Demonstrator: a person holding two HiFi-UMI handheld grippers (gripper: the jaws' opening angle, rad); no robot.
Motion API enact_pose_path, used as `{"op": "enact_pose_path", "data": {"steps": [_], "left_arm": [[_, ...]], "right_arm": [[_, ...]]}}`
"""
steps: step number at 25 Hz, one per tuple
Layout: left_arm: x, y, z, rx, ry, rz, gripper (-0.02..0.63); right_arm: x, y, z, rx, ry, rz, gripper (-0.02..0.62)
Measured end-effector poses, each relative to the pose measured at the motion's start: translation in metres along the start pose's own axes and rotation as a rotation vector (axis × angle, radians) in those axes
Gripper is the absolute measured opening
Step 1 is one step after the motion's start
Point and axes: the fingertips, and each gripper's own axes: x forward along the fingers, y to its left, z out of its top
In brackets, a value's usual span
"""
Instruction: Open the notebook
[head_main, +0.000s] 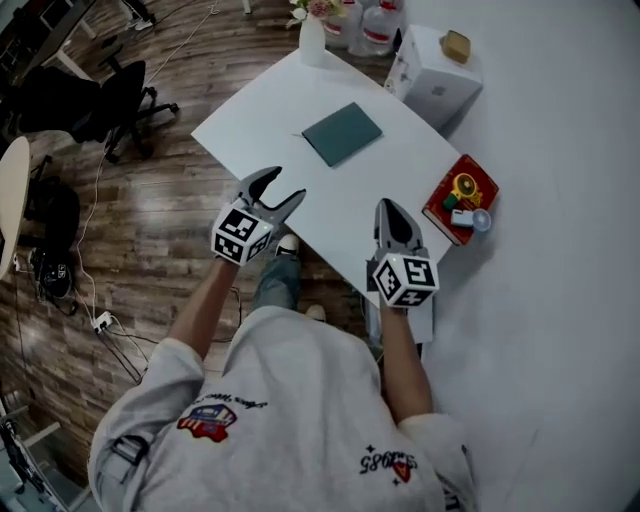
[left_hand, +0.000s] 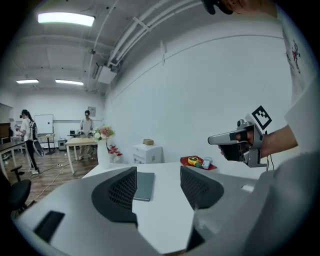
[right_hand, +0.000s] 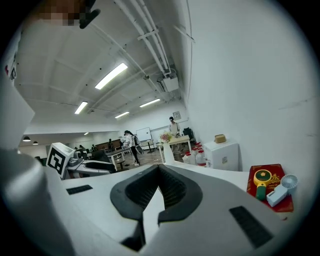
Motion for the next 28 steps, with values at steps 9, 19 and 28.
{"op": "enact_pose_path", "data": {"steps": [9,19,28], "left_arm": [[0.129,0.072,-0.005,0.093,0.082,-0.218,0.257],[0.198,0.119,-0.042,0.205,0.18,-0.409,0.246],[0.211,0.114,-0.068,0.306,0.226,-0.538,0.238]], "right_arm": [[0.087,-0.055,0.016,0.038,0.024,-0.191,-0.003],[0.145,-0.075,0.009,0.074,0.053,-0.347,-0.003],[0.141,-0.077,0.006,0.099,0.02,-0.46,-0.003]]}}
